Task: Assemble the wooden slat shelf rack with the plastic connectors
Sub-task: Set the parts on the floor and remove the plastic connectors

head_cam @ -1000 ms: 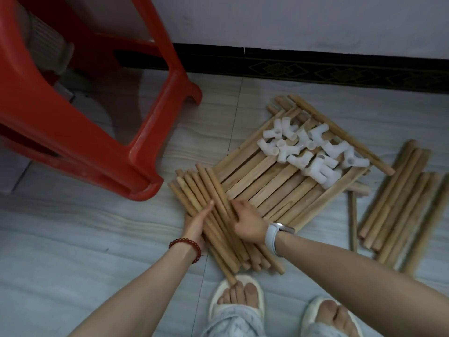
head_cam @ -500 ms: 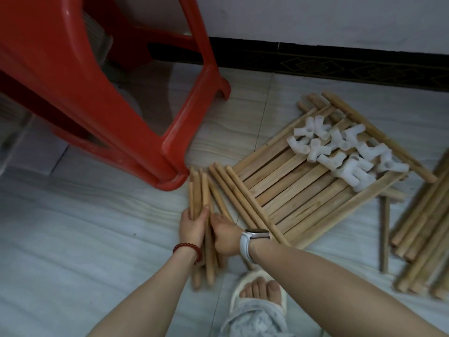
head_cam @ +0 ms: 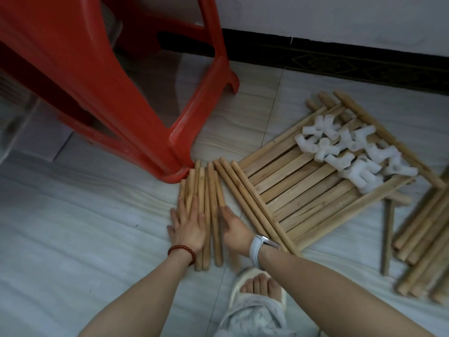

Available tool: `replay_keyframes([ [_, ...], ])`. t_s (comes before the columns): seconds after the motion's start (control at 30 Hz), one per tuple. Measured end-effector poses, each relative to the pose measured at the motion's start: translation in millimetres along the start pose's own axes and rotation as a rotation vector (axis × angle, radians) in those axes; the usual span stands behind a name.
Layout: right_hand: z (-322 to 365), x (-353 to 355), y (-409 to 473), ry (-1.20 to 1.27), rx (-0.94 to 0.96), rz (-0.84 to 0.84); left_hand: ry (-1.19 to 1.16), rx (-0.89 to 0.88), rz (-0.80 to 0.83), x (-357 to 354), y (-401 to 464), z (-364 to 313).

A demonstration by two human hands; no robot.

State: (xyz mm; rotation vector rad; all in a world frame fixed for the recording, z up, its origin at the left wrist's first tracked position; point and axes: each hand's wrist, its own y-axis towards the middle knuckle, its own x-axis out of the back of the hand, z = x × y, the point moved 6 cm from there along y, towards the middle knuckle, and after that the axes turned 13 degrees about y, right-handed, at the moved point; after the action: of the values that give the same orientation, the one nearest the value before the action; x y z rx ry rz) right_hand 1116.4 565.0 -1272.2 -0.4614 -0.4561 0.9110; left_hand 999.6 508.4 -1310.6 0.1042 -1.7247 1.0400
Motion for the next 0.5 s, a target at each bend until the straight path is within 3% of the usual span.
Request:
replay_keyframes([
  [0.1,3.4,-4.9,-1.0,0.097,0.027,0.068,-0.022,-0.033,0.003,2.1,-1.4,0.1],
  [0.2,-2.3,14.6,-5.1,-0.042,0.013,0.0,0.029,-0.039,-0.025,11.9,-3.5,-7.1],
  [0.33,-12.5,89.0,-20.7,-0.163,0.081,-0.217,0.102,-0.175,-0.24,37.9,-8.5,-48.2],
  [0.43,-5.5,158.3,-45.0,-0.506,0.281,-0.494,0.12,-0.364,-0.301,55.9,-12.7,-98.2],
  [0.5,-8.7,209.2,-63.2,-0.72,0.226,-0.685,0.102,-0.528,-0.288,64.4,-11.6,-143.1],
])
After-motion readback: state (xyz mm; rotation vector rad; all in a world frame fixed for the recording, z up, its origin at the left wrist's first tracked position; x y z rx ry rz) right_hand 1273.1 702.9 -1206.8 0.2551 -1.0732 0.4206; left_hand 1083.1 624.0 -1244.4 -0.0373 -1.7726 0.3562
